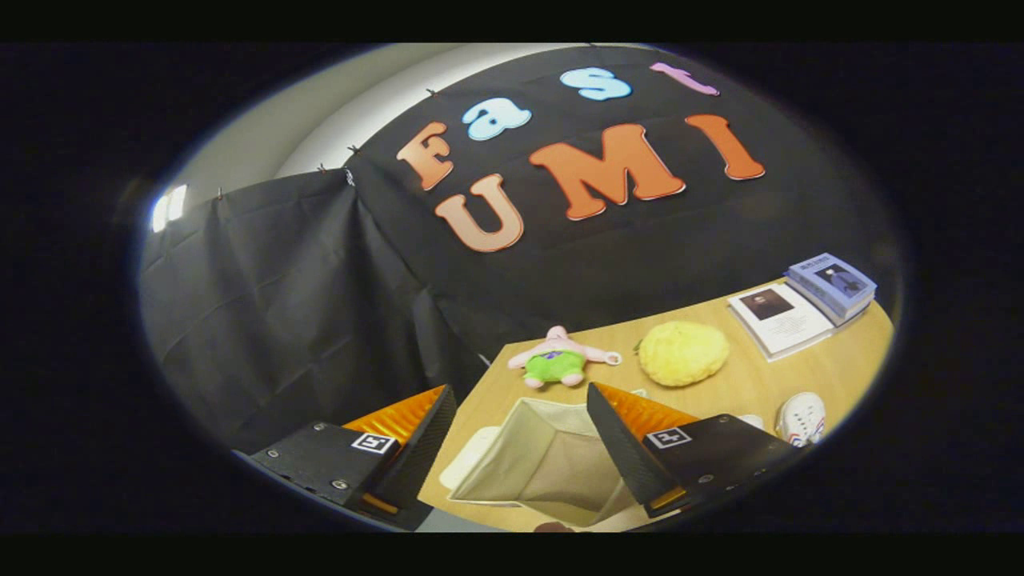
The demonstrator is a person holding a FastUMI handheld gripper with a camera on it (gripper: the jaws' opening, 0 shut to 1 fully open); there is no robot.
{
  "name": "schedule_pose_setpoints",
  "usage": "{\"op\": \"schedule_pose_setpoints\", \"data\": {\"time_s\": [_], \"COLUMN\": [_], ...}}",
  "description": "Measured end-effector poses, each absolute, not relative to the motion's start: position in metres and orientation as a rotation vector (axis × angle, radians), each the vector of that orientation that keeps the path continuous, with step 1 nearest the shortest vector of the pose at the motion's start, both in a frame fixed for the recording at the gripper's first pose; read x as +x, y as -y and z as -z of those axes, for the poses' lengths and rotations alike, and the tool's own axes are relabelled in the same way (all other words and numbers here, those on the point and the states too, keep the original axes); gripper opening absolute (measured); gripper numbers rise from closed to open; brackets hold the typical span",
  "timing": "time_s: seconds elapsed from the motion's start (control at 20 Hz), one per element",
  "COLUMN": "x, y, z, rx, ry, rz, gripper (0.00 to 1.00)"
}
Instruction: Open the storage box then place both shoes into the box .Put the left shoe in first, then the right shoe, with the right side of both shoes facing outward in a uniform manner.
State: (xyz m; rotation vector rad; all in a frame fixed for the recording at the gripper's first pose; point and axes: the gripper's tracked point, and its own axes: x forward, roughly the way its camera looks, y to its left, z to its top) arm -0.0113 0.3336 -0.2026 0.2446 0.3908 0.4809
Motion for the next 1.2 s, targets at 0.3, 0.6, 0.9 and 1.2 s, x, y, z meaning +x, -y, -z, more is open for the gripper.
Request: {"op": "schedule_pose_setpoints", "data": {"time_s": [0.3,0.6,0.9,1.2], "x": [-0.010,-0.019,-0.032,-0.036], "y": [-0.253,-0.179,-0.126,-0.115], "z": [0.222,0.276,0.352,0.416], "rx": [0.141,0.110,0.008,0.005], "ry": [-0.335,-0.380,-0.474,-0.599], "rz": [-0.331,-0.173,-0.055,-0.043], "gripper": [0.98,0.98,0.94,0.68]}}
